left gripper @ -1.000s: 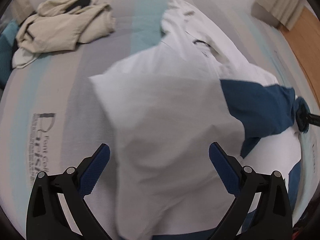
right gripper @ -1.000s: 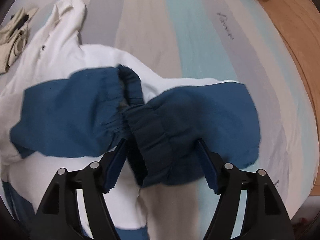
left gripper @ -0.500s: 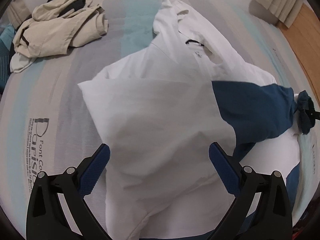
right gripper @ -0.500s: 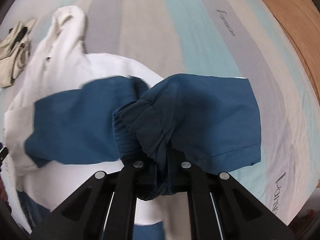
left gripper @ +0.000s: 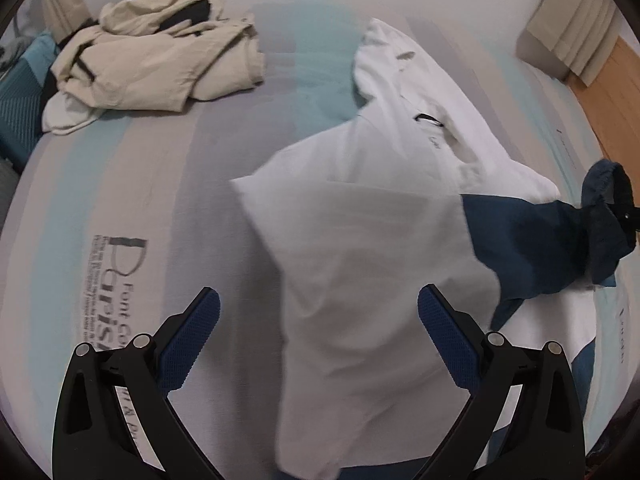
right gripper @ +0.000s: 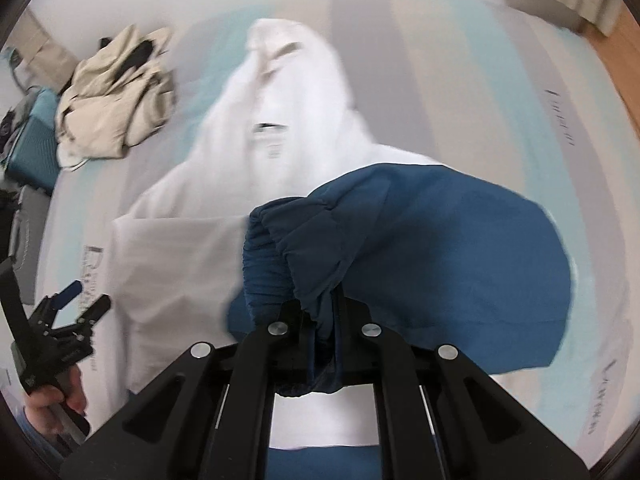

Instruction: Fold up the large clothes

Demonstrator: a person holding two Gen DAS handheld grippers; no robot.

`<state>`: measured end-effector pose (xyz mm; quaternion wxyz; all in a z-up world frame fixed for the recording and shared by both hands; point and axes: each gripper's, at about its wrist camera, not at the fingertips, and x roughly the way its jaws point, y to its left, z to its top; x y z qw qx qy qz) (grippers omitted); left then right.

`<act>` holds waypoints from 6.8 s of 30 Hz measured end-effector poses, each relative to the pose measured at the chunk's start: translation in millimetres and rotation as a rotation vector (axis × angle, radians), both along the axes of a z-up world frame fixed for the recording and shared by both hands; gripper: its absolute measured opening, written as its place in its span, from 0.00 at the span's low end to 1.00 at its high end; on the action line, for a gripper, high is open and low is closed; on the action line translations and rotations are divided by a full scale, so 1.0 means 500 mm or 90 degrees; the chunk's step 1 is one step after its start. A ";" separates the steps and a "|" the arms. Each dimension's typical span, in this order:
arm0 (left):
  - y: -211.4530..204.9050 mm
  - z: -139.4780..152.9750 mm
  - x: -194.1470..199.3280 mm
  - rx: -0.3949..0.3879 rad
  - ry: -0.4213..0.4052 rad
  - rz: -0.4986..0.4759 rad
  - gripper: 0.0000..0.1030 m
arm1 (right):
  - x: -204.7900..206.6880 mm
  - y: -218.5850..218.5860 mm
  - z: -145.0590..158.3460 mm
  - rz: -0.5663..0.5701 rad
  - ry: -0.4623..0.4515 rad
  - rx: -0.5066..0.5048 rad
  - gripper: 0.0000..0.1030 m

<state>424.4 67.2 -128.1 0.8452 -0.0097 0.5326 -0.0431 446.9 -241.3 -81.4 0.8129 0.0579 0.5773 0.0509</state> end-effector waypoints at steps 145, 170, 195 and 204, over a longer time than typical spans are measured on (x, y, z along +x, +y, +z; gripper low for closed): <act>-0.175 0.034 0.280 -0.097 -0.063 -0.127 0.01 | 0.247 0.041 -0.027 0.126 -0.130 0.043 0.02; -0.158 -0.162 0.087 -0.092 -0.001 -0.115 0.01 | 0.050 0.080 -0.245 0.085 -0.045 0.010 0.02; -0.167 -0.102 0.241 -0.138 0.014 -0.180 0.80 | 0.183 0.090 -0.123 0.328 -0.075 -0.017 0.59; -0.207 -0.134 0.308 -0.125 0.049 -0.213 0.82 | 0.286 0.089 -0.135 0.341 -0.014 0.001 0.63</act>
